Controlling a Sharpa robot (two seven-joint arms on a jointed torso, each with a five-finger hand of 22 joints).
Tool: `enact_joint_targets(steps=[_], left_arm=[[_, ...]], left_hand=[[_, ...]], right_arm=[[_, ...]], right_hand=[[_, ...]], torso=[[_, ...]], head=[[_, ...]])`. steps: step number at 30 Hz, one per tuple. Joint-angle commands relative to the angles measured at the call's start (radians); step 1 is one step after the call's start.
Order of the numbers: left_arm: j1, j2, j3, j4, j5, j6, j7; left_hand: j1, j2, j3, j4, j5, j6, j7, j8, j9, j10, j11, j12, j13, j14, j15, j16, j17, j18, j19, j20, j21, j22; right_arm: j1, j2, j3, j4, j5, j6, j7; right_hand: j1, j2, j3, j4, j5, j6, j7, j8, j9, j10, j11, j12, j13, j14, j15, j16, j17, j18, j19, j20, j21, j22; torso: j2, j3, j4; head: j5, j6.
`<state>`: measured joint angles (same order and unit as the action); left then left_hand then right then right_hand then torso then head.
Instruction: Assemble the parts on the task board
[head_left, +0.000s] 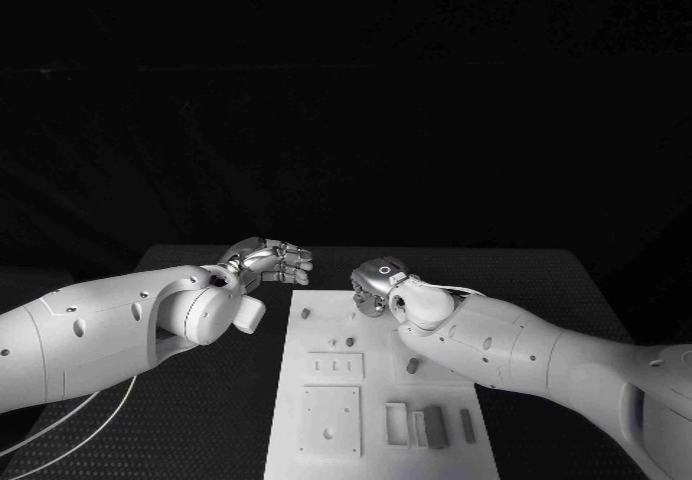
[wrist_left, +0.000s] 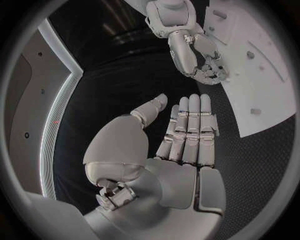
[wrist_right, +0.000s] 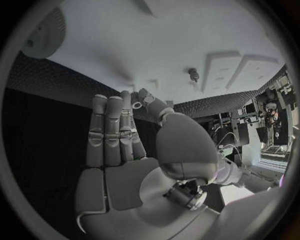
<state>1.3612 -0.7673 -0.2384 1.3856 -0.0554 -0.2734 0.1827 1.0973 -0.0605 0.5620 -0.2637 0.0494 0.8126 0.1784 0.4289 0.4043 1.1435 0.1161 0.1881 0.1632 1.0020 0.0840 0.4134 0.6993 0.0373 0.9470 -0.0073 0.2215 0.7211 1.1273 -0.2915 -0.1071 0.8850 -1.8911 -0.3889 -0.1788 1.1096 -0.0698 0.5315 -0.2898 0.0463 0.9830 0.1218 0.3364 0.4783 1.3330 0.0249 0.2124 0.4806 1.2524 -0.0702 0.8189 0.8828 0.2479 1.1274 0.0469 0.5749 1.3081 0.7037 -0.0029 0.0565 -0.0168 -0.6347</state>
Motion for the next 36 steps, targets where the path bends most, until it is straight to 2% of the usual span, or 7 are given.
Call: enact_joint_targets(steps=[1, 24, 36], left_arm=[[0.002, 0.001, 0.001, 0.003, -0.005, 0.015, 0.008], [0.007, 0.002, 0.003, 0.006, -0.006, 0.017, 0.01], [0.008, 0.002, 0.003, 0.007, -0.007, 0.017, 0.011]], left_hand=[[-0.008, -0.003, -0.002, 0.006, 0.001, -0.004, 0.005, -0.006, 0.0, -0.003, 0.006, -0.007, 0.001, 0.001, 0.003, -0.007, 0.001, -0.008, -0.003, -0.005, -0.005, 0.002], [-0.008, -0.003, -0.002, 0.006, 0.001, -0.005, 0.005, -0.007, 0.0, -0.002, 0.006, -0.009, 0.001, 0.001, 0.004, -0.01, 0.003, -0.008, -0.003, -0.005, -0.006, 0.002], [-0.008, -0.004, -0.002, 0.006, 0.001, -0.005, 0.006, -0.007, 0.001, -0.002, 0.007, -0.01, 0.001, 0.001, 0.004, -0.011, 0.005, -0.008, -0.003, -0.005, -0.006, 0.002]], right_arm=[[-0.001, 0.006, -0.001, 0.003, -0.013, 0.015, 0.014], [-0.003, 0.022, -0.001, -0.025, -0.016, 0.044, 0.008], [-0.003, 0.025, -0.001, -0.031, -0.022, 0.038, 0.001]], right_hand=[[-0.006, -0.002, 0.008, 0.001, 0.004, 0.002, 0.004, -0.006, 0.001, -0.004, 0.003, -0.004, 0.001, -0.002, -0.004, 0.005, -0.002, 0.014, -0.006, -0.004, 0.007, 0.024], [-0.007, -0.003, 0.01, 0.001, 0.004, 0.0, 0.005, -0.009, 0.001, -0.007, 0.004, -0.009, 0.007, -0.005, -0.002, 0.004, -0.002, 0.014, -0.011, -0.002, 0.009, 0.023], [-0.007, -0.003, 0.011, 0.001, 0.004, -0.001, 0.005, -0.009, 0.001, -0.007, 0.004, -0.01, 0.009, -0.006, -0.001, 0.005, -0.002, 0.014, -0.012, -0.002, 0.01, 0.023]], torso=[[0.001, 0.0009, 0.0004], [0.001, -0.0003, -0.0005], [0.001, -0.0003, -0.0012]], head=[[0.0, -0.001], [0.003, -0.007], [0.002, -0.007]])
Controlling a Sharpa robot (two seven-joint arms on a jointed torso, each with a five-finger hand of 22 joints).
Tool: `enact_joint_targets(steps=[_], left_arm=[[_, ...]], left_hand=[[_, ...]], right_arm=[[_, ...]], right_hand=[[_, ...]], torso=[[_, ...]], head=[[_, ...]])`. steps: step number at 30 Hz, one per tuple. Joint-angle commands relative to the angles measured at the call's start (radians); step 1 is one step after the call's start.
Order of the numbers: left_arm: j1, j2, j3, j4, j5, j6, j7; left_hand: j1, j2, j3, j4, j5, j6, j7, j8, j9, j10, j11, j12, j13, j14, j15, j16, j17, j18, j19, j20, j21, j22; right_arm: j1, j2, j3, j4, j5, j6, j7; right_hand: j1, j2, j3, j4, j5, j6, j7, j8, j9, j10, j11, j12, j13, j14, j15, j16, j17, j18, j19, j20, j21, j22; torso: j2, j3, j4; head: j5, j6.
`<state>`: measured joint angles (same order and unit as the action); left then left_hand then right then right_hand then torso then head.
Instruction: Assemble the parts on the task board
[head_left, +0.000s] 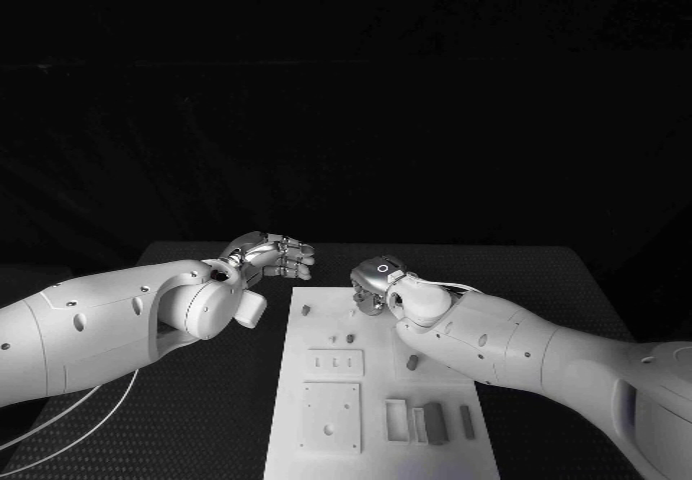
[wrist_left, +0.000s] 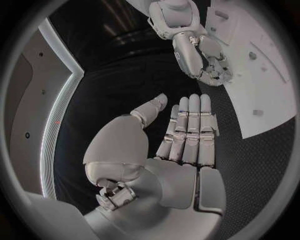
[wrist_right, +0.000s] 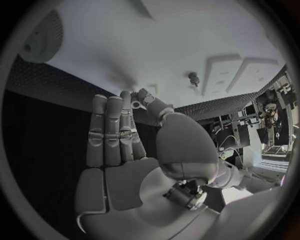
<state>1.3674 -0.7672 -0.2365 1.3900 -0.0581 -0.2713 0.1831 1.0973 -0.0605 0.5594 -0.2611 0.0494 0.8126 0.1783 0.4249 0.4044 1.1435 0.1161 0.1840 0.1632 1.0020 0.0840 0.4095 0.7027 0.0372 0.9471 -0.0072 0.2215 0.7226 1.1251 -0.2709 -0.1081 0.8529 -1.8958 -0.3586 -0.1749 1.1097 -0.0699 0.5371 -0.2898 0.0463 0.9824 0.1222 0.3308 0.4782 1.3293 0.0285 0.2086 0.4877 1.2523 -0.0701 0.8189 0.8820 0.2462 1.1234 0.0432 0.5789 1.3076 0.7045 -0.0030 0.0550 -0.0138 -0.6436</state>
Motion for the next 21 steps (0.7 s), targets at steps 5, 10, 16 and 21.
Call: enact_joint_targets(steps=[5, 10, 16, 21], left_arm=[[0.002, 0.005, 0.002, 0.001, -0.004, 0.015, 0.01], [0.003, 0.005, 0.002, 0.002, -0.004, 0.016, 0.009], [0.005, 0.005, 0.002, 0.003, -0.005, 0.016, 0.009], [0.005, 0.005, 0.002, 0.002, -0.005, 0.016, 0.009]], left_hand=[[-0.009, -0.004, 0.0, 0.004, 0.001, -0.005, 0.006, -0.003, 0.001, -0.002, 0.007, -0.006, 0.001, 0.001, 0.004, -0.007, 0.002, -0.008, -0.003, -0.005, -0.006, 0.001], [-0.009, -0.004, 0.0, 0.004, 0.001, -0.005, 0.006, -0.003, 0.001, -0.002, 0.007, -0.007, 0.001, 0.001, 0.004, -0.008, 0.002, -0.008, -0.003, -0.005, -0.007, 0.001], [-0.009, -0.004, 0.0, 0.004, 0.001, -0.005, 0.006, -0.004, 0.001, -0.002, 0.007, -0.007, 0.002, 0.001, 0.004, -0.009, 0.003, -0.008, -0.003, -0.004, -0.007, 0.001], [-0.009, -0.004, 0.0, 0.004, 0.001, -0.005, 0.006, -0.004, 0.001, -0.002, 0.007, -0.007, 0.002, 0.001, 0.004, -0.009, 0.003, -0.008, -0.003, -0.004, -0.007, 0.001]], right_arm=[[0.0, 0.012, 0.0, -0.003, -0.017, 0.001, -0.005], [-0.001, 0.019, 0.0, -0.013, -0.017, -0.002, -0.006], [-0.001, 0.019, 0.0, -0.011, -0.012, 0.002, -0.005], [-0.001, 0.019, 0.0, -0.014, -0.012, 0.006, -0.011]], right_hand=[[-0.008, -0.004, 0.008, 0.001, 0.004, -0.01, 0.009, -0.011, 0.0, -0.012, 0.004, -0.015, 0.006, -0.012, 0.002, 0.003, -0.003, 0.016, -0.015, 0.004, 0.007, 0.023], [-0.005, -0.002, 0.011, 0.0, 0.004, -0.017, 0.012, -0.015, -0.002, -0.017, 0.007, -0.021, 0.008, -0.014, 0.003, 0.003, -0.003, 0.016, -0.018, 0.005, 0.009, 0.023], [-0.004, -0.003, 0.011, 0.0, 0.004, -0.017, 0.012, -0.016, -0.002, -0.017, 0.007, -0.022, 0.009, -0.014, 0.004, 0.004, -0.003, 0.016, -0.019, 0.005, 0.009, 0.023], [-0.004, -0.006, 0.011, 0.0, 0.004, -0.02, 0.014, -0.018, -0.002, -0.02, 0.008, -0.025, 0.011, -0.017, 0.005, 0.003, -0.003, 0.016, -0.022, 0.006, 0.01, 0.023]], torso=[[0.0, 0.0003, 0.0012], [0.001, -0.0004, 0.0013], [0.001, -0.0012, 0.0001], [0.0, -0.0014, -0.0001]], head=[[-0.001, 0.001], [-0.003, 0.002], [-0.001, -0.001], [-0.002, -0.001]])
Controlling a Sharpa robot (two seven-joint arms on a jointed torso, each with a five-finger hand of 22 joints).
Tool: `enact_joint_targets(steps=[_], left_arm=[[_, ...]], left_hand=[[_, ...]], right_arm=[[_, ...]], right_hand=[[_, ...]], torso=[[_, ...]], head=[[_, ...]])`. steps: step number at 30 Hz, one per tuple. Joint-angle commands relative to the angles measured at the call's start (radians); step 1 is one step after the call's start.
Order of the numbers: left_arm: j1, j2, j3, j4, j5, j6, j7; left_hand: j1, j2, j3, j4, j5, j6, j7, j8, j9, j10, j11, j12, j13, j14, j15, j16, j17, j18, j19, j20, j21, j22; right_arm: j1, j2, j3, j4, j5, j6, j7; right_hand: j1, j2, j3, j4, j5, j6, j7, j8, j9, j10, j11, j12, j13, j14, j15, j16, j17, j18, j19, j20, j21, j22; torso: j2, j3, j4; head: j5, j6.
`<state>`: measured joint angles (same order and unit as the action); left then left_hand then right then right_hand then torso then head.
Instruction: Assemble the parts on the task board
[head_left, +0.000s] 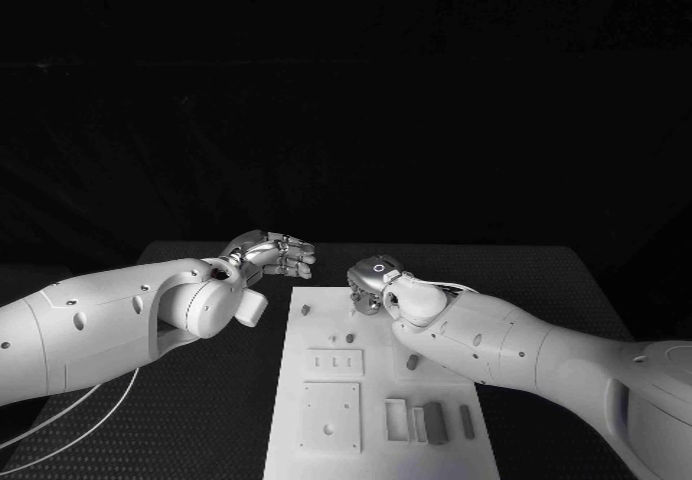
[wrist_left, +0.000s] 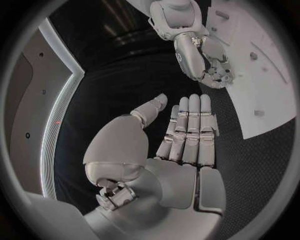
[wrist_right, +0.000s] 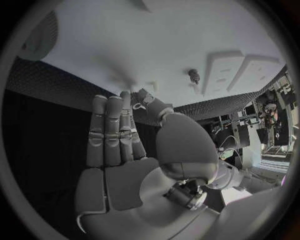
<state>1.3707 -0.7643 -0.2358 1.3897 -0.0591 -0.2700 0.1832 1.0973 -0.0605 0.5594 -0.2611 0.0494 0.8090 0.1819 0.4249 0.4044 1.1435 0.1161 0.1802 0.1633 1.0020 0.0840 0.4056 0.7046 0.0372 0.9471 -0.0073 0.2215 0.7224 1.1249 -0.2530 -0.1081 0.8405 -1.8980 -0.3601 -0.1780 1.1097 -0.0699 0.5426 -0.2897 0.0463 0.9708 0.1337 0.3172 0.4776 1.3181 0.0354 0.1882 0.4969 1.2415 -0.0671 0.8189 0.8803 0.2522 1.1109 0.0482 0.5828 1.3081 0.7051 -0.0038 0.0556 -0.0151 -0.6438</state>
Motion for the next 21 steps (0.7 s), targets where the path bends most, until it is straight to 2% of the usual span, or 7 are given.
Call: enact_joint_targets(steps=[1, 7, 15, 21], left_arm=[[0.002, 0.002, 0.001, 0.002, -0.004, 0.014, 0.009], [0.003, 0.002, 0.001, 0.002, -0.004, 0.013, 0.008], [0.003, 0.002, 0.001, 0.002, -0.004, 0.014, 0.008], [0.004, 0.002, 0.001, 0.002, -0.004, 0.013, 0.007]], left_hand=[[-0.009, -0.004, 0.0, 0.004, 0.001, -0.002, 0.002, -0.004, 0.001, -0.002, 0.007, -0.004, 0.002, 0.001, 0.004, -0.005, 0.001, -0.008, -0.003, -0.004, -0.007, 0.002], [-0.009, -0.005, 0.0, 0.004, 0.001, -0.002, 0.003, -0.004, 0.001, -0.002, 0.007, -0.004, 0.002, 0.001, 0.004, -0.006, 0.002, -0.008, -0.003, -0.004, -0.007, 0.002], [-0.009, -0.006, -0.001, 0.004, 0.001, -0.004, 0.003, -0.006, 0.001, -0.003, 0.007, -0.006, 0.002, 0.001, 0.004, -0.007, 0.003, -0.008, -0.004, -0.004, -0.008, 0.002], [-0.009, -0.006, -0.001, 0.004, 0.001, -0.006, 0.004, -0.007, 0.0, -0.003, 0.007, -0.006, 0.002, 0.001, 0.004, -0.008, 0.004, -0.008, -0.004, -0.004, -0.009, 0.002]], right_arm=[[0.0, 0.002, 0.0, -0.002, -0.01, 0.008, -0.01], [0.0, 0.002, 0.0, -0.002, 0.001, 0.019, -0.008], [0.0, 0.004, 0.0, -0.009, 0.02, 0.005, -0.007], [0.0, 0.004, 0.0, -0.009, 0.027, -0.01, -0.007]], right_hand=[[-0.003, -0.008, 0.005, 0.0, 0.004, -0.012, 0.004, -0.006, -0.002, -0.012, 0.003, -0.008, 0.003, -0.01, 0.003, 0.002, -0.002, 0.01, -0.013, 0.002, 0.006, 0.023], [-0.003, -0.014, 0.005, 0.0, 0.004, -0.024, 0.009, -0.014, -0.005, -0.024, 0.009, -0.02, 0.006, -0.019, 0.008, 0.002, -0.002, 0.01, -0.024, 0.007, 0.006, 0.023], [0.003, -0.036, 0.005, 0.001, 0.004, -0.098, 0.04, -0.056, -0.026, -0.09, 0.036, -0.07, 0.001, -0.041, 0.03, 0.0, -0.006, 0.01, -0.044, 0.015, 0.006, 0.022], [0.001, -0.049, 0.004, 0.002, 0.004, -0.12, 0.049, -0.066, -0.032, -0.106, 0.045, -0.086, -0.005, -0.056, 0.039, -0.001, -0.007, 0.01, -0.055, 0.02, 0.005, 0.022]], torso=[[0.0, -0.0007, -0.0002], [-0.001, -0.0001, -0.0004], [0.0, 0.0006, -0.0009], [0.0, 0.0007, -0.0012]], head=[[-0.001, -0.001], [-0.001, -0.002], [-0.001, -0.003], [0.0, -0.004]])
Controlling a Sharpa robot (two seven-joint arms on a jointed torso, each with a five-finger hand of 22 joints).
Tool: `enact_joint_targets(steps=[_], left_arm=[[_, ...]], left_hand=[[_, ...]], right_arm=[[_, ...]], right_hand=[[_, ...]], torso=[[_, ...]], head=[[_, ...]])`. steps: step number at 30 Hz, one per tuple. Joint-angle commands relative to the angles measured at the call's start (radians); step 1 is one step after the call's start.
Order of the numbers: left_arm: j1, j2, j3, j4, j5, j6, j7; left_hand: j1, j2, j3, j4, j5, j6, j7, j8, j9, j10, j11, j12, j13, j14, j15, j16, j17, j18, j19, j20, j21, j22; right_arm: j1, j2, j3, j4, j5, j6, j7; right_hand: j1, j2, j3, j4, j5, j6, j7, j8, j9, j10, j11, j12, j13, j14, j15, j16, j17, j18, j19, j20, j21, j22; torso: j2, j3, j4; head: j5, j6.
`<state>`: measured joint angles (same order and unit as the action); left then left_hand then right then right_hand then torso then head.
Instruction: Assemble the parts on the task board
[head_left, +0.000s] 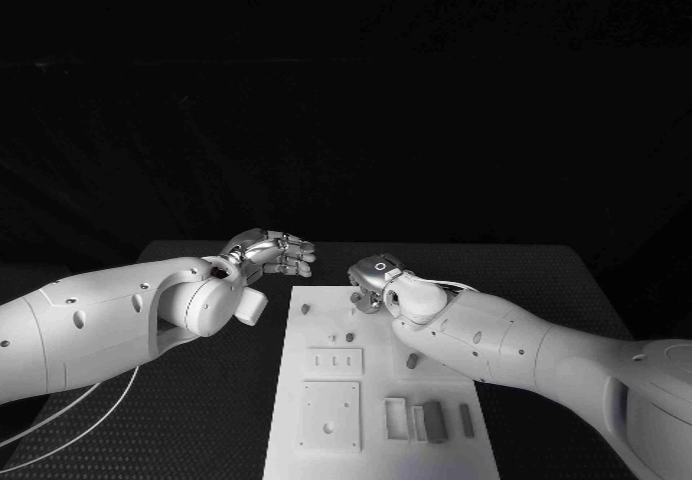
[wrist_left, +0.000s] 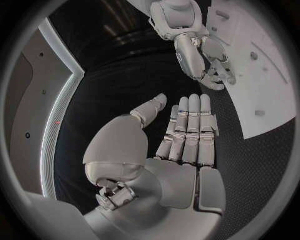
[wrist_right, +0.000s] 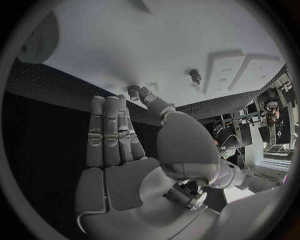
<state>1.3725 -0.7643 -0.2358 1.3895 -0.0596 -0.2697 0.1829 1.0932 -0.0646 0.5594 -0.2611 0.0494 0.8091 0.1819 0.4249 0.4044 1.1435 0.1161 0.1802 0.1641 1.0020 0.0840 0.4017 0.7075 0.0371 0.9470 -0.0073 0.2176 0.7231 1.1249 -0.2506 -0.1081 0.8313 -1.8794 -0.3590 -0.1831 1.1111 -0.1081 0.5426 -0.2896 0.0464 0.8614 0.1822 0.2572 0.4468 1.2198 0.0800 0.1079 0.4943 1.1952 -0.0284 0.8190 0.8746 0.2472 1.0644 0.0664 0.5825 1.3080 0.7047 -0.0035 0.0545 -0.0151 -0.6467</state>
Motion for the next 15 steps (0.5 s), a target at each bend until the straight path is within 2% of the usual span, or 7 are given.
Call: enact_joint_targets(steps=[1, 5, 8, 9, 10, 15], left_arm=[[0.002, 0.002, 0.001, 0.002, -0.003, 0.013, 0.008], [0.002, 0.0, 0.001, 0.003, -0.003, 0.013, 0.009], [0.002, -0.002, 0.001, 0.002, -0.003, 0.012, 0.009], [0.002, -0.005, 0.001, 0.002, -0.003, 0.011, 0.01], [0.002, -0.007, 0.001, 0.003, -0.004, 0.011, 0.01], [0.003, -0.022, 0.001, 0.005, -0.004, 0.008, 0.014]], left_hand=[[-0.005, -0.002, -0.001, 0.004, 0.001, -0.006, 0.004, -0.007, 0.0, -0.003, 0.007, -0.007, 0.001, 0.001, 0.004, -0.005, 0.001, -0.008, -0.004, -0.004, -0.005, 0.002], [-0.005, -0.002, -0.001, 0.004, 0.001, -0.008, 0.005, -0.008, 0.0, -0.003, 0.008, -0.008, 0.001, 0.001, 0.005, -0.006, 0.002, -0.008, -0.004, -0.004, -0.005, 0.002], [-0.005, -0.002, 0.0, 0.004, 0.001, -0.009, 0.005, -0.009, 0.0, -0.003, 0.008, -0.008, 0.001, 0.001, 0.005, -0.006, 0.003, -0.008, -0.004, -0.004, -0.006, 0.002], [-0.005, -0.002, 0.0, 0.004, 0.001, -0.009, 0.005, -0.009, 0.0, -0.003, 0.008, -0.008, 0.002, 0.001, 0.005, -0.007, 0.003, -0.008, -0.004, -0.004, -0.006, 0.002], [-0.005, -0.002, 0.0, 0.004, 0.001, -0.009, 0.005, -0.009, 0.0, -0.003, 0.008, -0.008, 0.002, 0.001, 0.005, -0.007, 0.003, -0.008, -0.004, -0.004, -0.006, 0.002], [-0.004, -0.002, 0.0, 0.004, 0.001, -0.01, 0.006, -0.009, 0.0, -0.003, 0.008, -0.009, 0.002, 0.001, 0.005, -0.007, 0.003, -0.008, -0.004, -0.004, -0.006, 0.002]], right_arm=[[0.0, 0.001, 0.0, 0.0, 0.011, -0.013, -0.001], [0.0, -0.014, 0.0, 0.017, 0.016, -0.04, 0.0], [0.003, -0.051, 0.0, 0.062, 0.039, -0.068, 0.007], [0.009, -0.076, 0.003, 0.097, 0.057, -0.085, 0.016], [0.014, -0.093, 0.007, 0.12, 0.066, -0.091, 0.022], [0.04, -0.212, 0.051, 0.263, 0.146, -0.099, 0.074]], right_hand=[[-0.001, -0.014, 0.004, 0.002, 0.004, -0.014, 0.002, -0.008, -0.003, -0.012, 0.002, -0.009, -0.003, -0.013, 0.002, -0.001, -0.002, 0.015, -0.011, 0.004, 0.004, 0.021], [-0.007, -0.022, 0.003, 0.005, 0.004, -0.02, 0.005, -0.009, -0.005, -0.023, 0.007, -0.019, -0.007, -0.017, 0.006, 0.001, -0.002, 0.015, -0.014, 0.006, 0.005, 0.022], [-0.008, -0.023, 0.004, 0.006, 0.004, -0.016, 0.004, -0.006, -0.004, -0.021, 0.006, -0.02, -0.007, -0.017, 0.006, 0.003, -0.001, 0.015, -0.013, 0.006, 0.006, 0.022], [-0.008, -0.024, 0.005, 0.006, 0.004, -0.014, 0.004, -0.004, -0.003, -0.019, 0.006, -0.019, -0.006, -0.016, 0.005, 0.005, -0.001, 0.015, -0.012, 0.006, 0.008, 0.022], [-0.008, -0.025, 0.006, 0.006, 0.004, -0.012, 0.003, -0.002, -0.003, -0.016, 0.005, -0.019, -0.006, -0.014, 0.004, 0.007, -0.001, 0.015, -0.01, 0.005, 0.01, 0.022], [-0.004, -0.028, 0.008, 0.004, 0.004, 0.002, -0.006, 0.009, -0.001, 0.021, -0.008, -0.001, 0.008, 0.004, -0.007, 0.028, 0.005, 0.015, 0.007, -0.004, 0.028, 0.024]], torso=[[0.0, 0.0004, -0.0003], [0.0, -0.0001, 0.0], [-0.001, 0.0003, -0.0007], [-0.002, 0.0005, -0.0016], [-0.003, 0.0005, -0.0028], [-0.003, -0.0003, -0.0091]], head=[[0.0, -0.001], [0.0, -0.007], [-0.001, -0.008], [0.0, -0.01], [0.001, -0.009], [-0.001, -0.002]])
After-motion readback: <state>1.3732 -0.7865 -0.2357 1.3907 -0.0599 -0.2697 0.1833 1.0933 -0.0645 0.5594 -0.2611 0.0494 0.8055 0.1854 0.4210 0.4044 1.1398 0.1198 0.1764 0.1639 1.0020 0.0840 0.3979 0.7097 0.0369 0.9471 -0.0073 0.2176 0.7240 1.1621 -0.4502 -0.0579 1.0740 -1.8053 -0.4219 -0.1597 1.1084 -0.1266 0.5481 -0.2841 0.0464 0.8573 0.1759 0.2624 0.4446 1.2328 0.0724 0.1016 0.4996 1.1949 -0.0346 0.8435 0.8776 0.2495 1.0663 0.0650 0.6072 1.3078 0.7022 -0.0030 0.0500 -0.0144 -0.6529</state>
